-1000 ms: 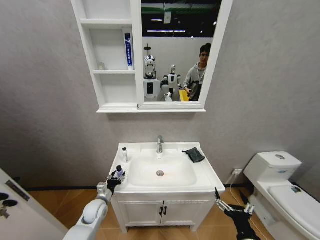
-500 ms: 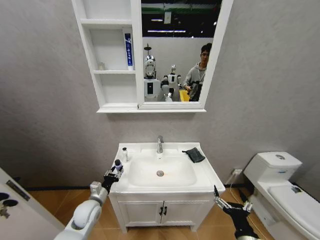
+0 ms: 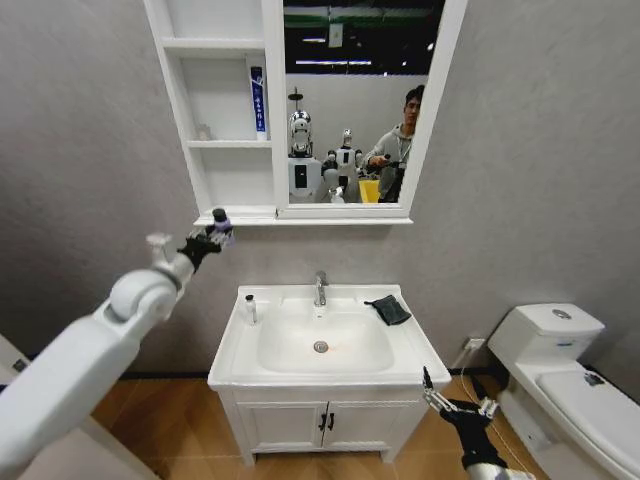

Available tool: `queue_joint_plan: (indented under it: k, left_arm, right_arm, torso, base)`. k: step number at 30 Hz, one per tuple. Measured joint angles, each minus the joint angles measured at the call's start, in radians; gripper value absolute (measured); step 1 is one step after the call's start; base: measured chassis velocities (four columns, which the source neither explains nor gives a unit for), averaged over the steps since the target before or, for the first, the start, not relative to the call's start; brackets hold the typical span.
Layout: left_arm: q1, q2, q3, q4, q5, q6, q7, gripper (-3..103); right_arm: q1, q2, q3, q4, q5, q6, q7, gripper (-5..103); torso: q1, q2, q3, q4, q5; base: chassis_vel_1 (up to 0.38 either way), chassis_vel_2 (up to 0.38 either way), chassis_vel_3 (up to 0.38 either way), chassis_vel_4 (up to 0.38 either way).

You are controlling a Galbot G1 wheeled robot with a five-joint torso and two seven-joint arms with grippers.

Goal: Move facial cleanser and shampoo from washbasin to cabinet, then wipe washbasin with towel.

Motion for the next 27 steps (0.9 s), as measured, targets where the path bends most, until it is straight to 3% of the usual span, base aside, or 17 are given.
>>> queue_joint_plan:
  k: [1,3,4,7,10,15,21,27]
  left_arm:
    - [0.0,0.0,0.0,0.0,0.0,0.0,0.0,42]
    - [-0.195,-0.064,0.099,0.128,-0.073,0.074,-0.043,42]
    - [-0.195,-0.064,0.099,0.128,-0.073,0.074,-0.043,42]
    - [-0.317,-0.149,0.179,0.26,-0.185,0.155,-0.119,42]
    - [-0.353,-0.182,0.209,0.314,-0.233,0.18,-0.149,42]
    - [-0.401,-0.223,0.255,0.404,-0.237,0.181,-0.162,42]
    - [-0.457,-0.3,0.3,0.554,-0.173,0.151,-0.183,42]
    - [-0.463,-0.337,0.301,0.62,-0.131,0.135,-0.209,42]
  right_arm:
    - [0.0,0.0,0.0,0.0,0.0,0.0,0.0,100]
    - [0.001,0.003,0.004,-0.005,0.002,0.004,0.0,100]
    - [0.001,0.003,0.004,-0.005,0.002,0.004,0.0,100]
    - [0.003,0.01,0.006,-0.007,0.003,0.012,0.0,100]
    - [0.005,0.009,0.006,-0.003,0.007,0.013,-0.002,100]
    - [0.013,0.0,0.009,-0.006,0.023,0.015,-0.003,100]
    - [0.024,-0.009,0.011,-0.016,0.044,0.016,-0.006,100]
    - [0.024,-0.009,0.013,-0.029,0.051,0.024,-0.006,100]
  torso:
    - [0.0,0.0,0.0,0.0,0.0]
    - [0.0,0.0,0.0,0.0002,-0.0002]
    - [0.0,0.0,0.0,0.0002,-0.0002]
    - [0.0,0.0,0.0,-0.0001,-0.0005]
    - [0.0,0.0,0.0,0.0,-0.0005]
    - [0.0,0.0,0.0,0.0006,-0.0005]
    - [0.0,0.0,0.0,0.0002,-0.0004]
    - [0.0,0.0,0.0,0.0,-0.0004]
  base:
    - [0.0,0.0,0.0,0.0]
    - [0.0,0.0,0.0,0.0]
    - [0.0,0.0,0.0,0.0]
    - [0.0,0.0,0.0,0.0]
    - [0.0,0.0,0.0,0.0]
    - [0.0,0.0,0.0,0.0]
    - [0.0,0.0,0.0,0.0]
    - [0.0,0.0,0.0,0.0]
